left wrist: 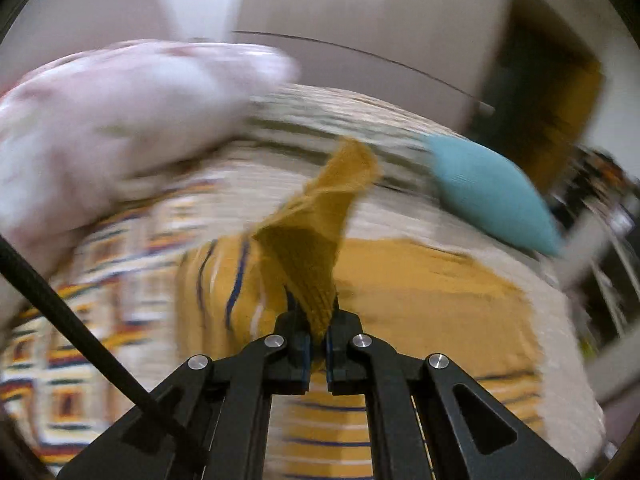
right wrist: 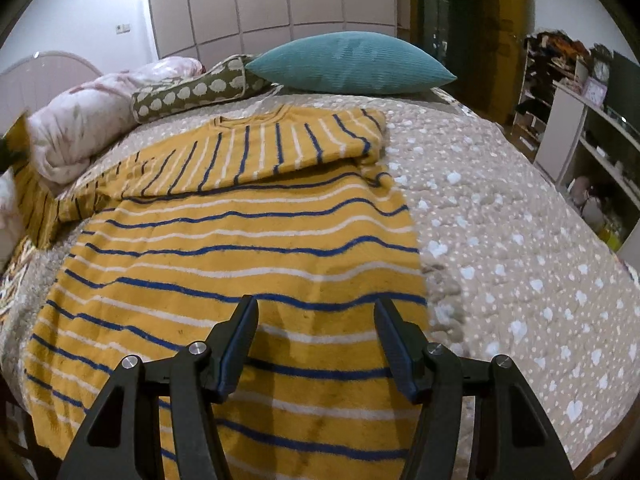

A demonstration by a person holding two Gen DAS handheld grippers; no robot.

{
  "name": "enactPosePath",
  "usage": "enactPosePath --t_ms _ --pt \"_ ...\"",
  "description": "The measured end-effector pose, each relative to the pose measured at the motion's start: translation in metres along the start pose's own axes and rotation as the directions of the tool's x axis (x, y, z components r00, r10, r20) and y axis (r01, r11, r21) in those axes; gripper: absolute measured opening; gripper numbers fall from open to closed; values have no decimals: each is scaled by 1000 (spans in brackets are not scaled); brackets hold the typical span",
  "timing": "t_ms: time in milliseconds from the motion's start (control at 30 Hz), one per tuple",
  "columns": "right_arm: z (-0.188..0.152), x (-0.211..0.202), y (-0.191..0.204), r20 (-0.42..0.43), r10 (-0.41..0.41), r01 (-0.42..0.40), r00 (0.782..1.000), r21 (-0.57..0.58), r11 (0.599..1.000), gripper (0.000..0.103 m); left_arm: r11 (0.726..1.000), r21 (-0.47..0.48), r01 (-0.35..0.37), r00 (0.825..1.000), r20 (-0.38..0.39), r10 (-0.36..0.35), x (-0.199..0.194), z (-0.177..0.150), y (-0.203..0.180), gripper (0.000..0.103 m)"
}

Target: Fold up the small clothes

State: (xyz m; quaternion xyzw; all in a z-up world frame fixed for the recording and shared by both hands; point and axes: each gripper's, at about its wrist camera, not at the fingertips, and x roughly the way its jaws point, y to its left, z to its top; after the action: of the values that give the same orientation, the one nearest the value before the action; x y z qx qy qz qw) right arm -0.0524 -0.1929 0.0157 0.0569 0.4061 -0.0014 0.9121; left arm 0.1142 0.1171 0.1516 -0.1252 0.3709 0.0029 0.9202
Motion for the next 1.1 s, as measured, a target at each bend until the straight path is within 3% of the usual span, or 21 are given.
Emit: enactPosePath --t_ms 100,133,167,267,300,400,533,800,933,1100 --pt "-2 -4 -17 4 1 -2 1000 42 999 64 981 111 159 986 -68 -152 29 -7 -92 5" --pt "-2 -5 -24 3 2 -2 1000 57 998 64 973 139 186 980 -92 -174 37 -10 -111 6" --pt "-3 -5 -29 0 0 0 1000 70 998 64 966 163 200 977 -112 -184 44 -15 -129 13" --pt "-6 -7 -47 -6 0 1 1000 107 994 64 959 197 205 975 -126 -183 54 -31 -158 52" --pt "-7 -8 -52 -5 1 -1 1000 118 993 64 956 199 215 973 -125 -193 52 -37 -159 56" --pt "-9 -8 -63 -4 5 -5 1000 142 990 64 950 228 215 973 -138 -187 42 -47 -152 56" --pt "0 -8 -63 8 34 -34 999 147 989 64 960 235 152 984 -124 -126 16 -69 -118 61" --pt "78 0 -34 121 150 -157 981 55 986 64 984 176 -23 999 -30 29 -64 -126 -26 69" --pt "123 56 -21 16 254 -254 967 99 962 64 994 78 -73 997 -21 75 -86 -152 20 69" --pt "132 123 -12 -132 180 -163 975 130 978 64 990 -35 -134 991 -17 133 -92 -178 58 70"
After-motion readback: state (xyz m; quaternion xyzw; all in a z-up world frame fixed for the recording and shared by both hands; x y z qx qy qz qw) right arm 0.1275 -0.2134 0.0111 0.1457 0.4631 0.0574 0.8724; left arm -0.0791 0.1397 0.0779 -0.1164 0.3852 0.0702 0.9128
